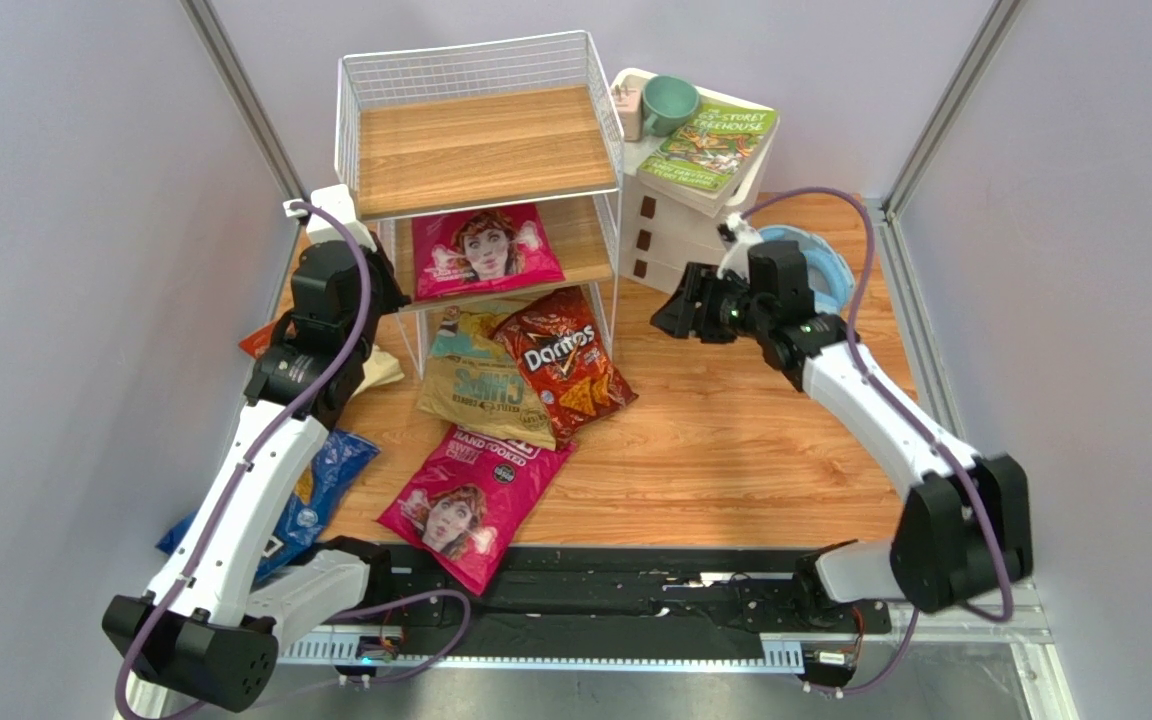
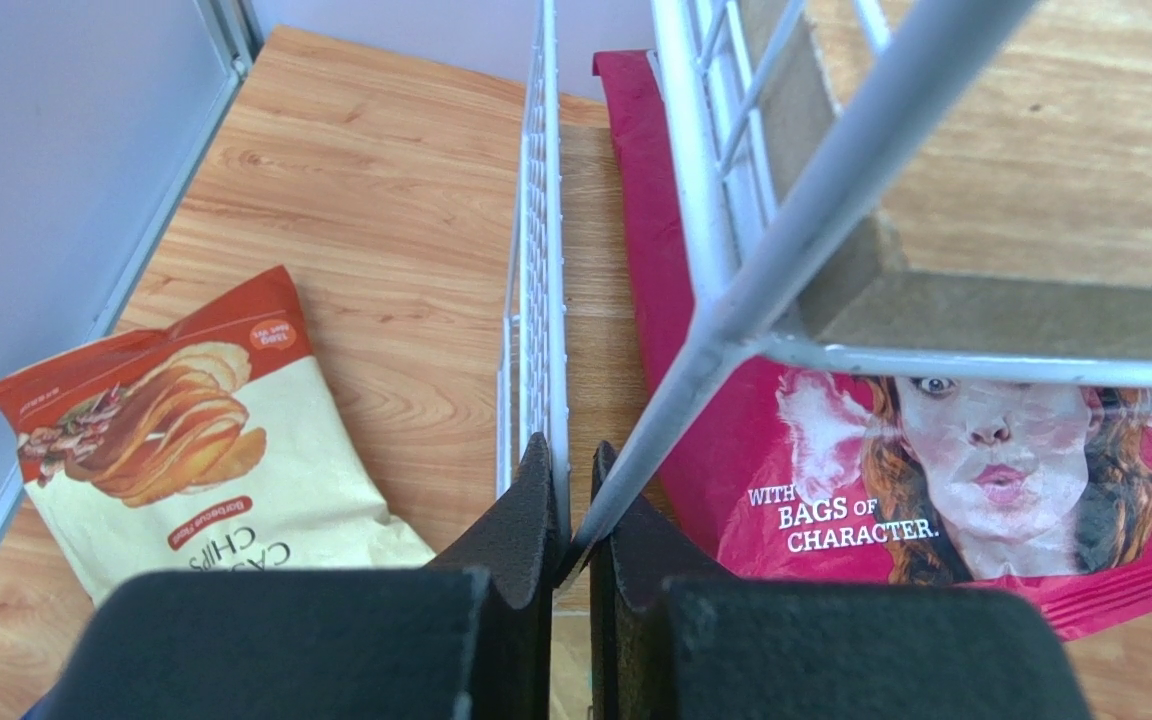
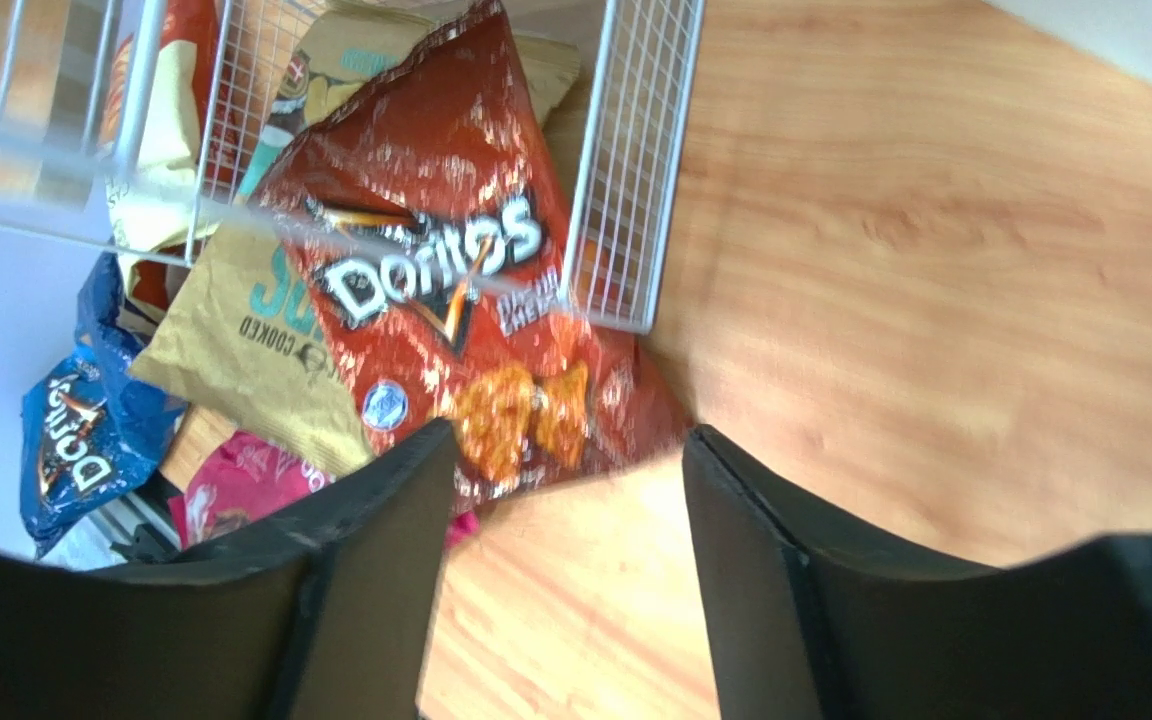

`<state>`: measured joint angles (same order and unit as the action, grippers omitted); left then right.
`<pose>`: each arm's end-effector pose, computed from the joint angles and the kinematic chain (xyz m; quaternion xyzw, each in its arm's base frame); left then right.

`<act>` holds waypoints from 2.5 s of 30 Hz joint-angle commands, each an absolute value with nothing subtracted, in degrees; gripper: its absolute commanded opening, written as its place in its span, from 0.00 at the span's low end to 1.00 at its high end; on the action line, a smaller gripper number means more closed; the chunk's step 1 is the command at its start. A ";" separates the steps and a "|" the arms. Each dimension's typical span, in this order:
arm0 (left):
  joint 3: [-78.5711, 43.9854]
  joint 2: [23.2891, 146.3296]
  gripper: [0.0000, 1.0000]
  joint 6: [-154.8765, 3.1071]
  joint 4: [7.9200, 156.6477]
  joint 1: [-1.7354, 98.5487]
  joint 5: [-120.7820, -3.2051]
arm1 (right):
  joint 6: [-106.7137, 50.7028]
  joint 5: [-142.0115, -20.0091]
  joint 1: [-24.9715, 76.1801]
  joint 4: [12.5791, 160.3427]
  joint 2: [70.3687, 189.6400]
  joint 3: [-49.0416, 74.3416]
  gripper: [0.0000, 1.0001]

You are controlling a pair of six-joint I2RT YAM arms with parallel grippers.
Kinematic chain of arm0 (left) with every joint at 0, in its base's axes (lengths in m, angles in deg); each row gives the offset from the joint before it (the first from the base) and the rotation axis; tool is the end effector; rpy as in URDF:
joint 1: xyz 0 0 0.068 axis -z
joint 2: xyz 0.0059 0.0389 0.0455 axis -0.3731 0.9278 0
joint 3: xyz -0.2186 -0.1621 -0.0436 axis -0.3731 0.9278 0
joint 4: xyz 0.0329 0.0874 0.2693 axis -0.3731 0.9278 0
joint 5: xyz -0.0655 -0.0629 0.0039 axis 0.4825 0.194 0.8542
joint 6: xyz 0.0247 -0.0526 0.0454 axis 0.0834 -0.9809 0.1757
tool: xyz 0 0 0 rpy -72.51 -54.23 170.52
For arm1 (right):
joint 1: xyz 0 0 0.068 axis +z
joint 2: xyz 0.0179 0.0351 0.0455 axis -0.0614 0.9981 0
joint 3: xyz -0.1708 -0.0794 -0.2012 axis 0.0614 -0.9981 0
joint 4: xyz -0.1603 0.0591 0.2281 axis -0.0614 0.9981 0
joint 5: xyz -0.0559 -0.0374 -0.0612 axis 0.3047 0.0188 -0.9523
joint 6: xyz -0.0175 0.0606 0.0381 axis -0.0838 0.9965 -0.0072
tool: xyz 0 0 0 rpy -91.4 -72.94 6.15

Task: Place and organize the chips bags onto the shelf
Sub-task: Adjust the shelf at the center of the board, then adjust the potato chip on the shelf.

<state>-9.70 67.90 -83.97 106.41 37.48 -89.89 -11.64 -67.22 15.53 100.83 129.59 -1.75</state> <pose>0.2653 -0.0525 0.3930 -0.1307 0.7825 -0.0499 0.6068 0.3326 0.1388 0.2695 -0.0553 0.8717 0.3185 0.3683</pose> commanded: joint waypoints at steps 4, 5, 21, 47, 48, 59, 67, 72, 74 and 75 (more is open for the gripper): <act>-10.78 68.20 0.00 -99.37 109.96 36.58 -84.23 | -3.28 -66.60 15.99 105.28 122.31 -12.96 0.63; -10.78 68.12 0.00 -99.46 110.14 36.58 -84.06 | -2.22 -65.81 16.86 105.20 122.23 -13.67 0.63; -5.68 65.74 0.00 -105.00 109.35 36.67 -84.31 | 51.29 -73.62 30.14 82.56 128.89 -26.94 0.63; -4.27 64.77 0.00 -106.23 108.21 37.20 -82.56 | 80.49 -87.41 38.75 49.49 148.06 -28.71 0.00; -4.45 65.21 0.00 -106.23 108.03 37.29 -82.47 | 81.19 -87.86 39.36 48.87 148.06 -28.18 0.00; -7.96 68.29 0.00 -105.09 107.85 37.82 -82.47 | 78.66 -92.34 39.89 60.25 146.84 -16.77 0.00; -8.14 69.34 0.07 -105.09 108.03 37.82 -81.86 | 78.64 -94.63 39.81 66.09 148.50 -11.22 0.00; -8.32 69.43 0.07 -104.47 108.21 37.82 -81.86 | 76.89 -96.12 39.72 68.99 147.89 -11.65 0.01; -8.40 69.43 0.08 -104.38 108.12 37.82 -82.03 | 76.45 -96.47 39.46 68.55 148.15 -12.44 0.02; -8.32 69.43 0.08 -104.38 108.12 37.82 -82.03 | 76.10 -96.39 39.02 68.12 148.50 -12.88 0.02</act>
<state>-8.19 67.36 -86.24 105.25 37.63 -89.37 77.47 -93.54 39.52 68.96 148.27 -12.79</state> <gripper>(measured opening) 0.085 0.017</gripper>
